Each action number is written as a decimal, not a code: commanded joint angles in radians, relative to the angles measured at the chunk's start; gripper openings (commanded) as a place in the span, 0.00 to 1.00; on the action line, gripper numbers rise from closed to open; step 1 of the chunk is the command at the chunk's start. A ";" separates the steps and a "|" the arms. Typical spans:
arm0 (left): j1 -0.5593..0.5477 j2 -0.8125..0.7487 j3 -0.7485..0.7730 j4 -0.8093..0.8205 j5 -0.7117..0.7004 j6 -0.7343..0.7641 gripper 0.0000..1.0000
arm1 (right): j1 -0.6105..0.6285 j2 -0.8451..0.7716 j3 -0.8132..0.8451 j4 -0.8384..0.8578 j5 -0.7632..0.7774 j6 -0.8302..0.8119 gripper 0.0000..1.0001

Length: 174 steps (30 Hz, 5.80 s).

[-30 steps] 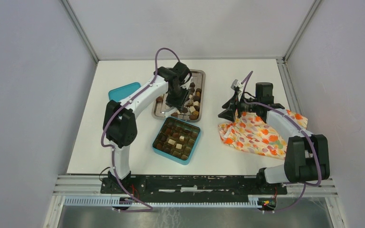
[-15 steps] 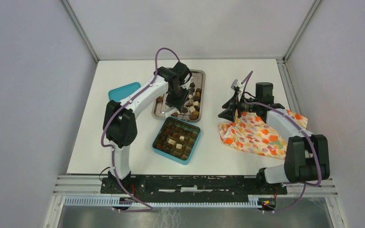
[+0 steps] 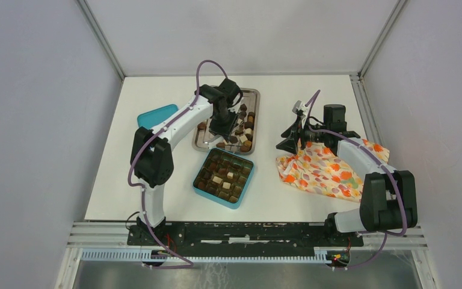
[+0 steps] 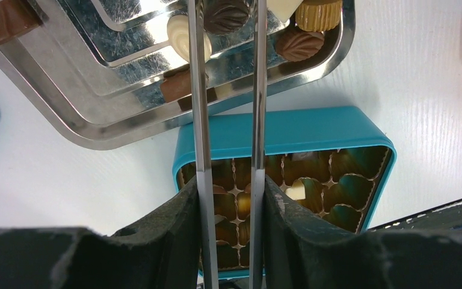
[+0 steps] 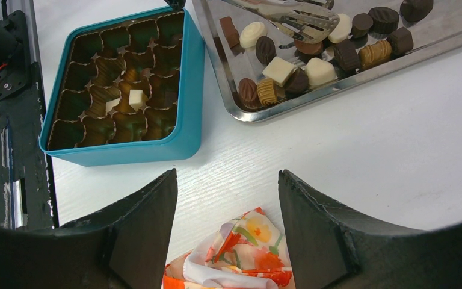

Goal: Pack the chocolate
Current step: Pick up the fake chocolate from the plate, then place the fake chocolate in the packing box.

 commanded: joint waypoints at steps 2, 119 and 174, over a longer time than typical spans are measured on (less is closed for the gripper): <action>0.001 -0.017 0.017 0.013 -0.019 0.049 0.43 | -0.004 -0.025 0.005 0.035 -0.023 -0.011 0.68; -0.203 -0.915 -0.521 -0.006 0.177 -0.368 0.02 | -0.003 0.007 0.003 0.040 -0.031 0.012 0.68; -0.394 -0.701 -0.489 -0.268 0.103 -0.489 0.04 | 0.034 -0.020 0.049 -0.117 0.023 -0.115 0.69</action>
